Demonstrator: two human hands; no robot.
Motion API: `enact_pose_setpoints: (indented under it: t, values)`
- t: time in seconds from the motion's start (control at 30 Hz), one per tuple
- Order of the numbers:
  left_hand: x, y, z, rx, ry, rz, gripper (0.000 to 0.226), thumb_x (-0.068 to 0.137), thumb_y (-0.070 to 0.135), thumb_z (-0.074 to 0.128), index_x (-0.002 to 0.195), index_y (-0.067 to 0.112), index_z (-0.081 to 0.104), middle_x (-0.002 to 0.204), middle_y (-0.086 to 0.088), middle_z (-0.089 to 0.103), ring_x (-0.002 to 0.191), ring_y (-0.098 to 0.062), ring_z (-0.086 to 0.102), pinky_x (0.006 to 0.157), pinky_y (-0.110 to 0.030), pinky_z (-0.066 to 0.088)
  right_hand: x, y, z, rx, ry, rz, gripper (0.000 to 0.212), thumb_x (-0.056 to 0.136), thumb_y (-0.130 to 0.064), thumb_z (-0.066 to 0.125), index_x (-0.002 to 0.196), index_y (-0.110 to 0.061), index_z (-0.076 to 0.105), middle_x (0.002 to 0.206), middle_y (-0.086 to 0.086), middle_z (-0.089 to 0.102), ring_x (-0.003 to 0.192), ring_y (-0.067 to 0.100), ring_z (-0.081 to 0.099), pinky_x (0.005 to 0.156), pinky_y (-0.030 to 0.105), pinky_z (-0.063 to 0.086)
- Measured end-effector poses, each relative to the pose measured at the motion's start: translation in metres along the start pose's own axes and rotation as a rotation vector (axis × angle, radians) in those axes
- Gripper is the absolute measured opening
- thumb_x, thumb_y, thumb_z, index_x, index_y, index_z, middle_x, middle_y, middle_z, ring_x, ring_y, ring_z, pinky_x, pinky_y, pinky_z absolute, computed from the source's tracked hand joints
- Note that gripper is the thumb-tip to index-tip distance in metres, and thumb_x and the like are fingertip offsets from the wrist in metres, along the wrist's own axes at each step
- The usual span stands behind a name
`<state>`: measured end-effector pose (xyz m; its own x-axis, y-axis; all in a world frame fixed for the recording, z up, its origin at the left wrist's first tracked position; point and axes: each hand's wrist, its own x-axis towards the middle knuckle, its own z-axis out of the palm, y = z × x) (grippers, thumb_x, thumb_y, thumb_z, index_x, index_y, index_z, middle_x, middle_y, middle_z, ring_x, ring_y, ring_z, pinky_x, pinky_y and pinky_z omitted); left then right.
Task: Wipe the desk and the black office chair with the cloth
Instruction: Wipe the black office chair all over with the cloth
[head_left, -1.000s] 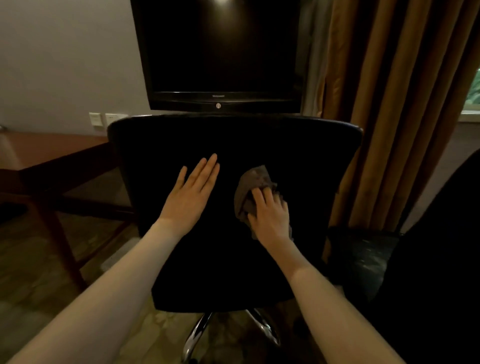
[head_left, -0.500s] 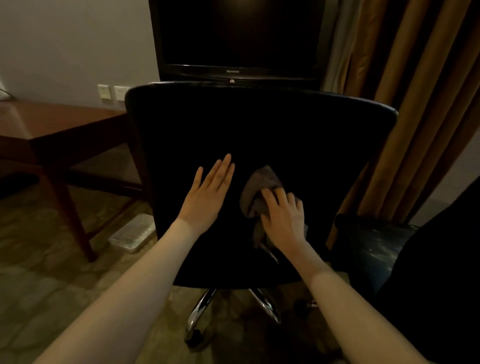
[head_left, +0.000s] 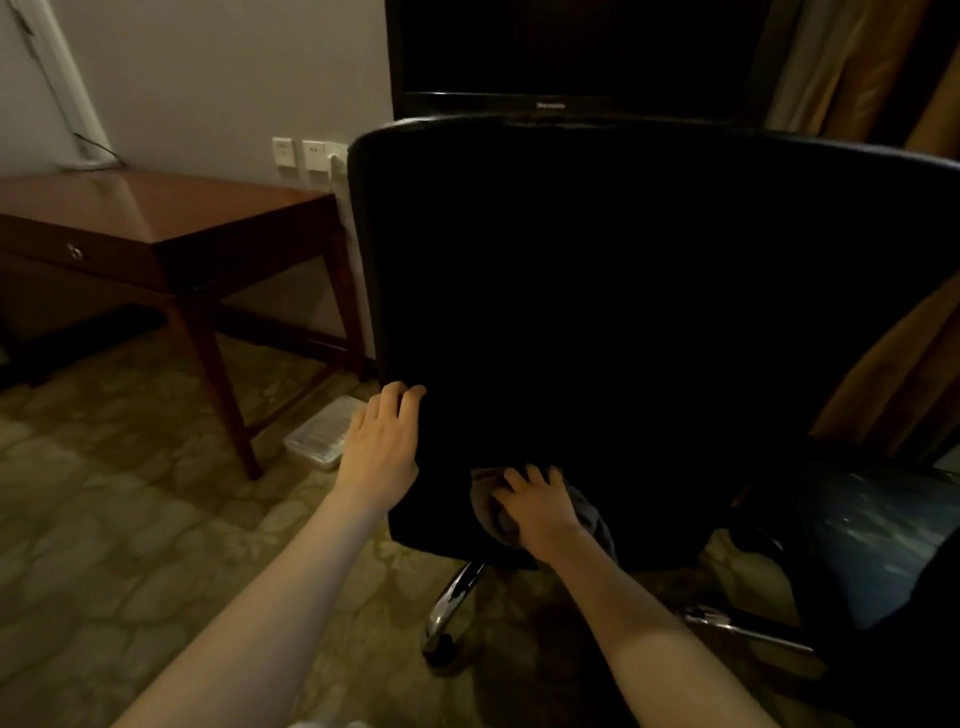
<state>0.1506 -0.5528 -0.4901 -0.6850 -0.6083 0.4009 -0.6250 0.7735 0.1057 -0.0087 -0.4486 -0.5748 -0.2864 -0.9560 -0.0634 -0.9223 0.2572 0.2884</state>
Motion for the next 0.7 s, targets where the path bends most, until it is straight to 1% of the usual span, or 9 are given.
enact_pose_setpoints:
  t: [0.07,0.1,0.2,0.3,0.43,0.5,0.57,0.63,0.7]
  values:
    - [0.0,-0.005,0.005,-0.03,-0.015,-0.072,0.062,0.088,0.012,0.054,0.143,0.01,0.026,0.14,-0.011,0.032,0.128,-0.031,0.037,0.102,-0.037,0.034,-0.002,-0.003,-0.002,-0.027,0.257,-0.008,0.064,0.058,-0.023,0.086,0.117,-0.024,0.062,0.122,0.007,0.052,0.111,0.034,0.048,0.092,0.046,0.039]
    - [-0.001,-0.006,0.007,-0.054,-0.023,-0.112,0.061,0.088,0.013,0.054,0.143,0.01,0.027,0.139,-0.011,0.033,0.127,-0.031,0.038,0.1,-0.037,0.036,0.0,0.0,-0.006,-0.056,0.449,-0.006,0.066,0.049,-0.023,0.088,0.11,-0.024,0.065,0.111,0.006,0.054,0.1,0.032,0.048,0.085,0.045,0.038]
    - [-0.004,-0.007,0.018,-0.178,-0.061,-0.215,0.061,0.088,0.012,0.055,0.142,0.006,0.027,0.134,-0.015,0.037,0.122,-0.033,0.041,0.095,-0.039,0.041,0.01,0.006,-0.034,-0.119,0.875,0.064,0.06,0.066,-0.022,0.073,0.12,-0.022,0.048,0.112,0.007,0.044,0.096,0.03,0.042,0.083,0.044,0.032]
    - [-0.003,-0.011,0.023,-0.341,-0.067,-0.26,0.059,0.09,0.01,0.052,0.142,0.003,0.026,0.134,-0.017,0.037,0.121,-0.036,0.041,0.094,-0.044,0.043,0.027,0.003,-0.069,-0.159,1.05,0.118,0.053,0.075,-0.023,0.062,0.124,-0.022,0.043,0.116,0.008,0.04,0.095,0.031,0.041,0.083,0.045,0.033]
    - [0.004,-0.022,0.028,-0.506,-0.021,-0.259,0.058,0.09,0.004,0.049,0.143,0.004,0.024,0.139,-0.014,0.032,0.128,-0.03,0.037,0.1,-0.036,0.038,0.048,-0.012,-0.049,-0.292,0.909,-0.046,0.051,0.072,-0.026,0.068,0.121,-0.025,0.054,0.116,0.006,0.047,0.094,0.029,0.043,0.081,0.043,0.034]
    - [0.006,-0.026,0.033,-0.562,-0.029,-0.292,0.058,0.089,0.004,0.051,0.141,0.006,0.027,0.137,-0.012,0.036,0.126,-0.028,0.04,0.097,-0.034,0.04,0.05,-0.028,-0.037,-0.315,0.686,-0.139,0.052,0.069,-0.027,0.071,0.119,-0.028,0.059,0.117,0.002,0.055,0.1,0.028,0.045,0.084,0.041,0.035]
    - [0.003,-0.026,0.039,-0.652,-0.074,-0.336,0.058,0.088,0.006,0.053,0.14,0.01,0.028,0.133,-0.011,0.042,0.118,-0.028,0.049,0.088,-0.037,0.045,0.049,-0.042,-0.029,-0.286,0.376,-0.242,0.058,0.077,-0.027,0.068,0.131,-0.029,0.05,0.132,0.0,0.048,0.119,0.029,0.042,0.096,0.041,0.035]
    - [-0.004,-0.026,0.046,-0.657,-0.137,-0.322,0.057,0.089,0.011,0.055,0.139,0.012,0.028,0.126,-0.009,0.044,0.106,-0.027,0.054,0.075,-0.033,0.046,0.05,-0.05,-0.013,-0.2,0.094,-0.325,0.061,0.088,-0.02,0.058,0.143,-0.024,0.032,0.148,0.003,0.028,0.136,0.03,0.025,0.11,0.041,0.022]
    - [-0.012,-0.027,0.052,-0.631,-0.171,-0.29,0.049,0.089,0.009,0.055,0.133,0.012,0.034,0.12,-0.008,0.046,0.093,-0.024,0.055,0.069,-0.029,0.041,0.041,-0.051,-0.007,-0.081,0.042,-0.265,0.063,0.09,-0.017,0.054,0.146,-0.024,0.026,0.149,0.005,0.023,0.137,0.03,0.022,0.113,0.04,0.016]
